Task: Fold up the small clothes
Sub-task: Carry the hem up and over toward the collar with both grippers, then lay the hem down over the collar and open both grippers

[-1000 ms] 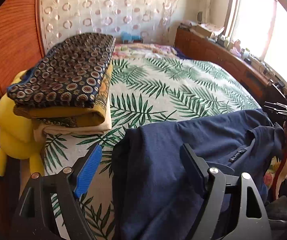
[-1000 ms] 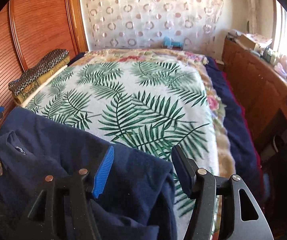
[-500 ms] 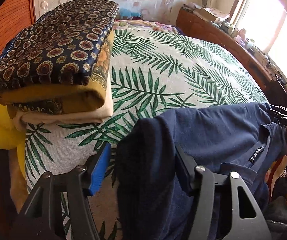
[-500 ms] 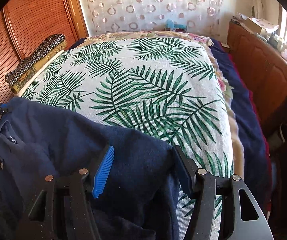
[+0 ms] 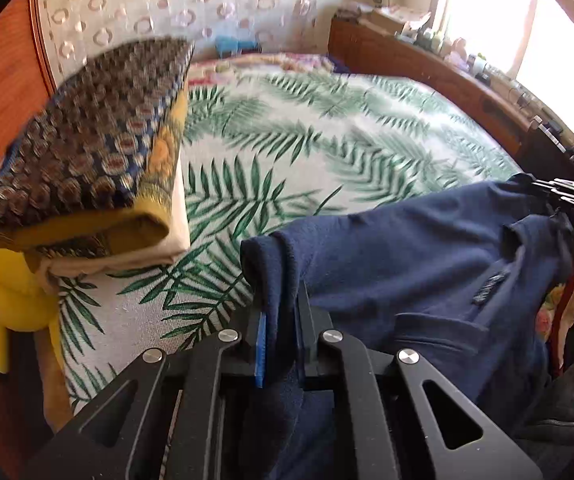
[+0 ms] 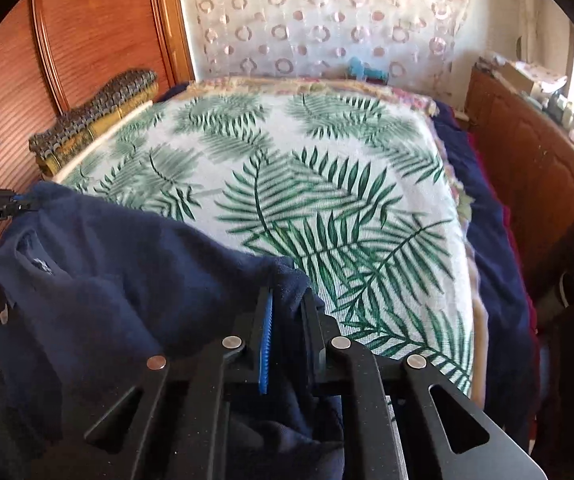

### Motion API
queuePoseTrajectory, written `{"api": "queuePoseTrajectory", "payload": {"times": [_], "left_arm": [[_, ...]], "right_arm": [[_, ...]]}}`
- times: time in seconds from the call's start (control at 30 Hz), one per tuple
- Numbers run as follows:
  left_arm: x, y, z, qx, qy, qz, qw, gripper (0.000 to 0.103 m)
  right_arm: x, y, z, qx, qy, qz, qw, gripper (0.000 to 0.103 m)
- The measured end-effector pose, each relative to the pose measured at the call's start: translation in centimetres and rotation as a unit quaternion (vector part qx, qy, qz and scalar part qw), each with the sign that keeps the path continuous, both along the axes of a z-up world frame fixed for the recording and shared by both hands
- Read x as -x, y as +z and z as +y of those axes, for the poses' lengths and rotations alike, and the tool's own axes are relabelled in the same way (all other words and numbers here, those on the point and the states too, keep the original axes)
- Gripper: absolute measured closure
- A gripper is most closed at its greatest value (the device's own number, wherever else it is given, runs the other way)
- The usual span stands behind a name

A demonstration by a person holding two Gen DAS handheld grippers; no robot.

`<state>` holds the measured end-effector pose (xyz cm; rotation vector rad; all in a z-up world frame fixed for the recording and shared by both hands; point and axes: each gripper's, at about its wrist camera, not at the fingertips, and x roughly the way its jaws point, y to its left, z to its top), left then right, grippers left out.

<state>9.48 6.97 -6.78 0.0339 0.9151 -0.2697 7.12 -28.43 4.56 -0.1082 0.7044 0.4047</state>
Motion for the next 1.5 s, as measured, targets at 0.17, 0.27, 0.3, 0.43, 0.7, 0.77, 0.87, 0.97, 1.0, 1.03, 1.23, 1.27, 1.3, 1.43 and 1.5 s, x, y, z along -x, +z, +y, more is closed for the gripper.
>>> {"api": "queuePoseTrajectory", "payload": {"times": [0.17, 0.27, 0.3, 0.43, 0.7, 0.77, 0.87, 0.97, 1.0, 1.03, 1.23, 1.27, 1.3, 1.43, 1.5], "left_arm": [[2.5, 3.8, 0.2, 0.022, 0.012, -0.052, 0.9983, 0.092], [4.2, 6.4, 0.1, 0.037, 0.008, -0.087, 0.9955, 0.092], [4.9, 7.2, 0.0, 0.041, 0.006, -0.100, 0.9942, 0.092], [7.1, 9.9, -0.2, 0.061, 0.006, -0.141, 0.9880, 0.093], [11.0, 15.6, 0.5, 0.089, 0.009, -0.220, 0.9714, 0.093], [11.8, 17.2, 0.9, 0.095, 0.009, -0.241, 0.9658, 0.093], [13.6, 19.9, 1.4, 0.103, 0.009, -0.282, 0.9537, 0.093], [14.6, 22.3, 1.4, 0.096, 0.006, -0.316, 0.9438, 0.093], [14.7, 23.0, 1.4, 0.096, 0.006, -0.325, 0.9409, 0.093], [14.8, 23.2, 1.5, 0.096, 0.005, -0.330, 0.9389, 0.093], [14.4, 25.8, 1.9, 0.091, 0.005, -0.366, 0.9260, 0.093], [14.1, 26.1, 1.8, 0.089, 0.005, -0.368, 0.9254, 0.093], [13.6, 26.2, 1.8, 0.085, 0.006, -0.369, 0.9254, 0.093], [10.3, 25.7, 1.5, 0.076, 0.009, -0.355, 0.9315, 0.093], [7.5, 24.6, 1.1, 0.067, 0.013, -0.344, 0.9365, 0.093]], "right_arm": [[3.0, 3.4, -0.8, -0.038, -0.001, -0.050, 0.998, 0.091], [5.1, 5.7, -0.7, -0.038, 0.005, -0.088, 0.995, 0.092], [5.8, 6.4, -0.6, -0.039, 0.007, -0.099, 0.994, 0.092], [9.3, 8.7, -0.9, -0.047, 0.015, -0.144, 0.988, 0.092], [15.3, 12.4, -3.1, -0.063, 0.004, -0.215, 0.975, 0.093], [16.8, 13.5, -3.8, -0.065, 0.002, -0.236, 0.969, 0.093], [19.3, 15.7, -4.4, -0.069, 0.003, -0.274, 0.959, 0.093], [21.1, 17.8, -4.7, -0.065, 0.005, -0.304, 0.950, 0.093], [21.6, 18.5, -4.7, -0.063, 0.006, -0.313, 0.948, 0.093], [22.2, 19.1, -4.7, -0.060, 0.006, -0.323, 0.944, 0.093], [24.5, 21.4, -5.0, -0.053, 0.003, -0.375, 0.925, 0.093], [24.2, 21.2, -4.8, -0.051, 0.003, -0.379, 0.924, 0.093], [24.0, 20.9, -4.7, -0.047, 0.003, -0.382, 0.923, 0.093], [21.3, 20.0, -4.1, -0.030, -0.006, -0.376, 0.926, 0.093], [18.9, 19.3, -2.9, -0.022, -0.007, -0.358, 0.934, 0.093]]}}
